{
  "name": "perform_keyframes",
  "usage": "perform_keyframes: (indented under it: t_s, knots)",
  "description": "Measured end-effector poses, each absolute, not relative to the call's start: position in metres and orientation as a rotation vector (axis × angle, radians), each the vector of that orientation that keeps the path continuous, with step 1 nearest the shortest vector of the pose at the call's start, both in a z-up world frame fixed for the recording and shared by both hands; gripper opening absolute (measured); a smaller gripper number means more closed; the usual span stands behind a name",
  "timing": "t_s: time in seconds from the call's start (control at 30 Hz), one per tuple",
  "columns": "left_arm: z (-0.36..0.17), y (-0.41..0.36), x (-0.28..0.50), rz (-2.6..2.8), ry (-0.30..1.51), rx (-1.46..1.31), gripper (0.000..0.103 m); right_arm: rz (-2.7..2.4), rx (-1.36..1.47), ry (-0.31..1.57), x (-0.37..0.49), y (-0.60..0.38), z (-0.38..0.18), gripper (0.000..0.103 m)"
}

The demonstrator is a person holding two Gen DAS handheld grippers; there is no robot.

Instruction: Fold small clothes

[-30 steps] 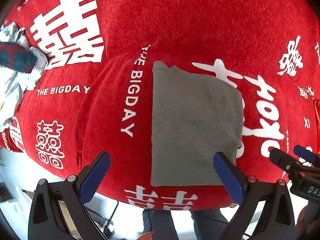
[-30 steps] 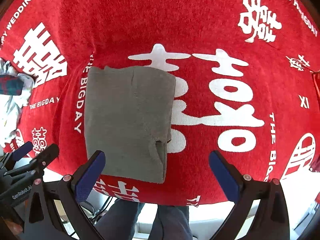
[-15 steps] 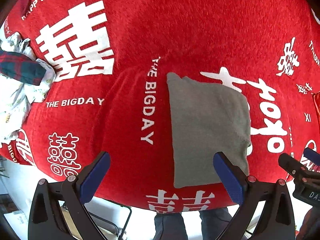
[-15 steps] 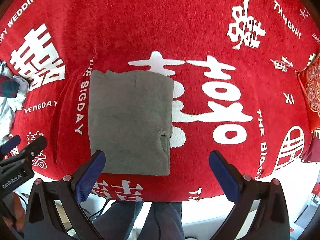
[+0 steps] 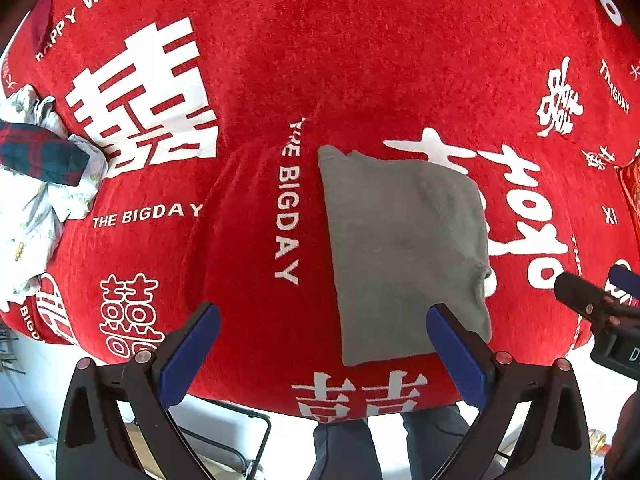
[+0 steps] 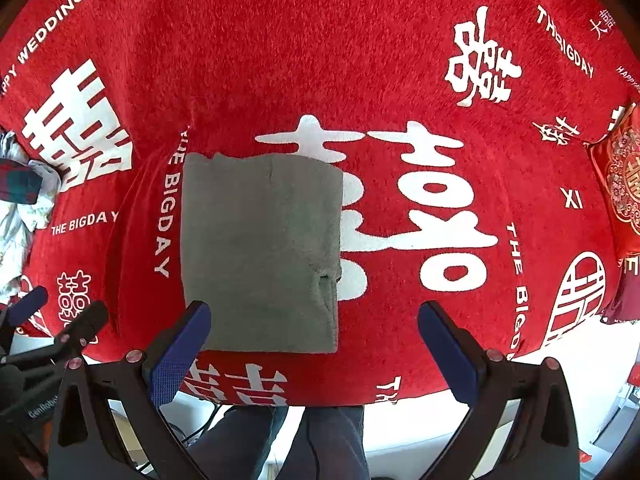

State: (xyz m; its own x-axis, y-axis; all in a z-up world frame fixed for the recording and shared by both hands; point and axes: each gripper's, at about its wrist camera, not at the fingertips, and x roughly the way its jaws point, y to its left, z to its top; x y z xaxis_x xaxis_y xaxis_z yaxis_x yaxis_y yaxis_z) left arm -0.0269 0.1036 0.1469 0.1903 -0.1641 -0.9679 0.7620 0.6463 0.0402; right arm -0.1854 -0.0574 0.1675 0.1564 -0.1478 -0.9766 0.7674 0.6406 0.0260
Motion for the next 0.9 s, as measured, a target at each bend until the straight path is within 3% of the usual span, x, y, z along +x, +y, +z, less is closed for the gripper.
perform_keyframes:
  t_s: [0.9]
  knots:
    - [0.149, 0.101, -0.041, -0.704, 1.197, 0.624, 0.103, -0.716, 0.612, 1.238, -0.194, -0.057, 0.173, 0.103]
